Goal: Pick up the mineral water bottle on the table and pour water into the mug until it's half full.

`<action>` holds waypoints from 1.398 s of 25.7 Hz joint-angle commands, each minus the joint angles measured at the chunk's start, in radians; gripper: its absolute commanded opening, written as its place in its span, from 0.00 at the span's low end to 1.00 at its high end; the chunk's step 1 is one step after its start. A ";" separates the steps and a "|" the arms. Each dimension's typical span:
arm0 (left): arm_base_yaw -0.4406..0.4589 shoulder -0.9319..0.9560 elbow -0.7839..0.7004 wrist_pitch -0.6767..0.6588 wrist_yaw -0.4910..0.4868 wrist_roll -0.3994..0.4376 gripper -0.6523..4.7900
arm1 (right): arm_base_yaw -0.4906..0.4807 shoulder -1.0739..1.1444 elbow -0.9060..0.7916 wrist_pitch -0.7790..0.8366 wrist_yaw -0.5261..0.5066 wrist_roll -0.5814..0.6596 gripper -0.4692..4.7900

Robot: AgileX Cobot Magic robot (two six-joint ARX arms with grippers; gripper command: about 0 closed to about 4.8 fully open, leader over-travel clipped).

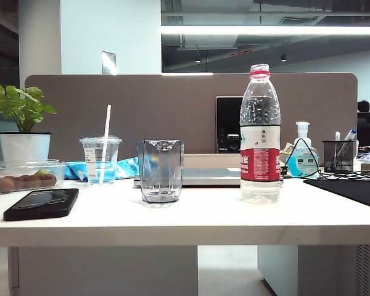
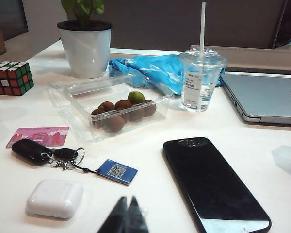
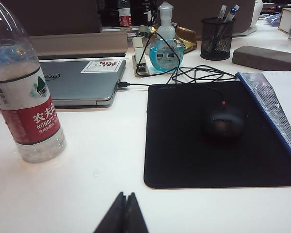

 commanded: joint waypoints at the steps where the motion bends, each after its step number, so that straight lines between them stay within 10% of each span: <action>1: 0.001 0.001 0.004 0.010 0.006 -0.002 0.11 | 0.001 0.000 -0.008 0.011 -0.002 0.004 0.08; 12: 0.000 0.001 0.109 0.143 0.047 -0.129 0.11 | 0.000 0.000 0.079 0.010 -0.113 0.109 0.09; 22: -0.018 0.438 0.485 0.055 0.537 -0.019 0.11 | 0.002 0.226 0.511 -0.047 -0.245 -0.005 0.10; 36: -0.274 0.647 0.506 0.053 0.537 0.003 0.11 | 0.161 1.019 0.523 0.442 -0.311 -0.022 0.56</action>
